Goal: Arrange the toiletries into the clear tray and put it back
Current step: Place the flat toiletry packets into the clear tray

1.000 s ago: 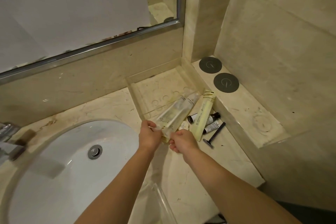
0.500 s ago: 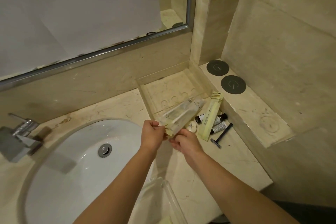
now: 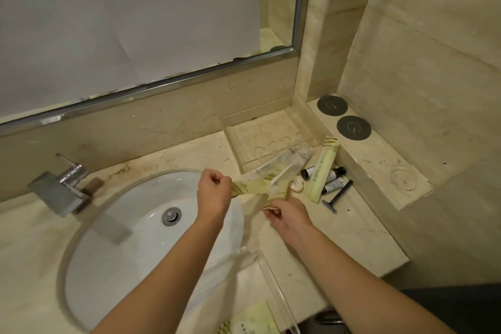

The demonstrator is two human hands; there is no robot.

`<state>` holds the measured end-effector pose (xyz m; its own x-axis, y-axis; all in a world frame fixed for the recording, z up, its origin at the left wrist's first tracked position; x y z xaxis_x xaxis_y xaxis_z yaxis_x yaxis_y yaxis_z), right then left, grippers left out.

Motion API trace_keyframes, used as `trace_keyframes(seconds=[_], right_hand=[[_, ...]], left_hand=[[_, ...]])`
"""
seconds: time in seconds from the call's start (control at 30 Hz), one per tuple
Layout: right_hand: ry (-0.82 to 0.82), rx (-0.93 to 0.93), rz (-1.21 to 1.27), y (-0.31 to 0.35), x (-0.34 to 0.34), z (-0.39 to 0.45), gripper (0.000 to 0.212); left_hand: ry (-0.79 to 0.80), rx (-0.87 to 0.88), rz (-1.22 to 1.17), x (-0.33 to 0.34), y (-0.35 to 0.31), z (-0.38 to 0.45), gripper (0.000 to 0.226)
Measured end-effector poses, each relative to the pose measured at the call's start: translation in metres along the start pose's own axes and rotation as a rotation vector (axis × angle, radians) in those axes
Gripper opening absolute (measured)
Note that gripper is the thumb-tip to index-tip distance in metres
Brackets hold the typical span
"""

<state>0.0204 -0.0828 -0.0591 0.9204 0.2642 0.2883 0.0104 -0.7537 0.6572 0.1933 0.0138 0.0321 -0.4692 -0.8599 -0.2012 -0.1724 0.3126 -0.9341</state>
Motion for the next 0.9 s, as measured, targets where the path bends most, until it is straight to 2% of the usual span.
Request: trace_keyframes(seconds=[0.1, 0.3, 0.5, 0.6, 0.8, 0.9], right_hand=[[0.075, 0.097, 0.047, -0.021, 0.015, -0.021, 0.027], [0.158, 0.188, -0.033, -0.065, 0.042, -0.054, 0.014], [0.234, 0.072, -0.114, -0.081, 0.064, -0.071, 0.032], [0.195, 0.054, -0.085, -0.077, 0.067, -0.076, 0.026], [0.144, 0.022, 0.102, -0.062, 0.073, -0.077, 0.031], [0.117, -0.025, 0.080, -0.054, 0.068, -0.076, 0.033]], left_hand=[[-0.023, -0.002, 0.009, -0.022, 0.006, -0.008, 0.015], [-0.043, 0.006, -0.044, -0.066, 0.014, -0.022, 0.016], [-0.052, -0.050, -0.127, -0.110, 0.032, -0.030, 0.030], [-0.044, -0.094, -0.157, -0.128, 0.042, -0.030, 0.035], [-0.006, -0.140, -0.132, -0.154, 0.058, -0.038, 0.033], [0.092, -0.097, -0.053, -0.154, 0.061, -0.047, 0.015]])
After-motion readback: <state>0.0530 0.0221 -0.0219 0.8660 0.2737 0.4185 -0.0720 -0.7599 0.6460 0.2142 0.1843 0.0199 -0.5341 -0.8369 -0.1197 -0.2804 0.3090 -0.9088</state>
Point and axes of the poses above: each hand's wrist, its own z-axis towards the middle knuckle, its own x-axis out of the palm, y = z × x, the point moved 10 cm from there along z, towards the middle knuckle, and after that the axes turned 6 degrees about -z, right-handed, at the moved point
